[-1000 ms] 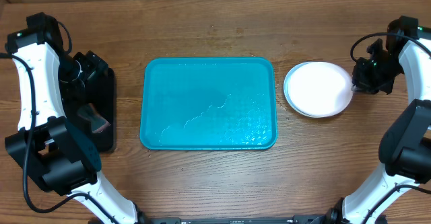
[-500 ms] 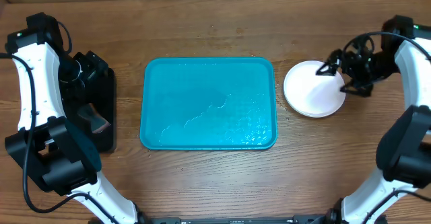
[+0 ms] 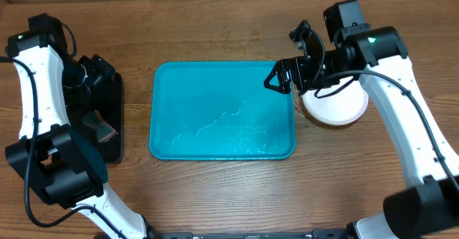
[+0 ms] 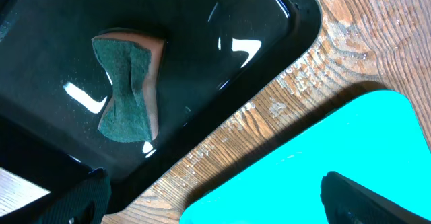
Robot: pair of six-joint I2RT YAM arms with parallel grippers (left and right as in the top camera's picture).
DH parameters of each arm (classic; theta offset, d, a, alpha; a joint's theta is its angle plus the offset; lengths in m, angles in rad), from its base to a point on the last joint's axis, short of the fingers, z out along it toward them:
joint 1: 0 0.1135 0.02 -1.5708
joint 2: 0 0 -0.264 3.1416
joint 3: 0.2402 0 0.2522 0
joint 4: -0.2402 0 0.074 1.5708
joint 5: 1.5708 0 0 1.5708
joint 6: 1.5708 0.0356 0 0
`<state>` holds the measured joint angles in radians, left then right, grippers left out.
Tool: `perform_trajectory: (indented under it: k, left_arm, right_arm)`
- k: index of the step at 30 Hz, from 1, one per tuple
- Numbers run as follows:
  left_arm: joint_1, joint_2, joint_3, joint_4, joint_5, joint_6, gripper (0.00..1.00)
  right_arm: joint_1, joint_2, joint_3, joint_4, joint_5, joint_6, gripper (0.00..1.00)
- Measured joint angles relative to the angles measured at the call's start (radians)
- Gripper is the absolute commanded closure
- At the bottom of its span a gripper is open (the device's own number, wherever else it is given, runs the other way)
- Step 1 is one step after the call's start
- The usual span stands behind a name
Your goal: Clean dirty plates on tray and stack at the side
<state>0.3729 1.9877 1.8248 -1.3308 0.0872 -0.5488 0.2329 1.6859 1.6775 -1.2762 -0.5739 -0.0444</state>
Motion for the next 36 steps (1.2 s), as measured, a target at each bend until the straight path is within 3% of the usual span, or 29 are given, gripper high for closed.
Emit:
perform_trajectory:
  k: [10, 20, 30, 36]
  left_arm:
    - [0.000, 0.000, 0.000, 0.000, 0.000, 0.000, 0.00]
    - [0.000, 0.000, 0.000, 0.000, 0.000, 0.000, 0.00]
    - [0.000, 0.000, 0.000, 0.000, 0.000, 0.000, 0.00]
    - [0.000, 0.000, 0.000, 0.000, 0.000, 0.000, 0.00]
  right_arm:
    - [-0.004, -0.418, 0.000, -0.168, 0.182, 0.043, 0.00]
    - [-0.003, -0.834, 0.008, -0.299, 0.218, 0.045, 0.00]
    - [-0.003, -0.901, 0.009, -0.414, 0.233, 0.045, 0.00]
    - [-0.003, -0.901, -0.016, -0.393, 0.251, 0.044, 0.00]
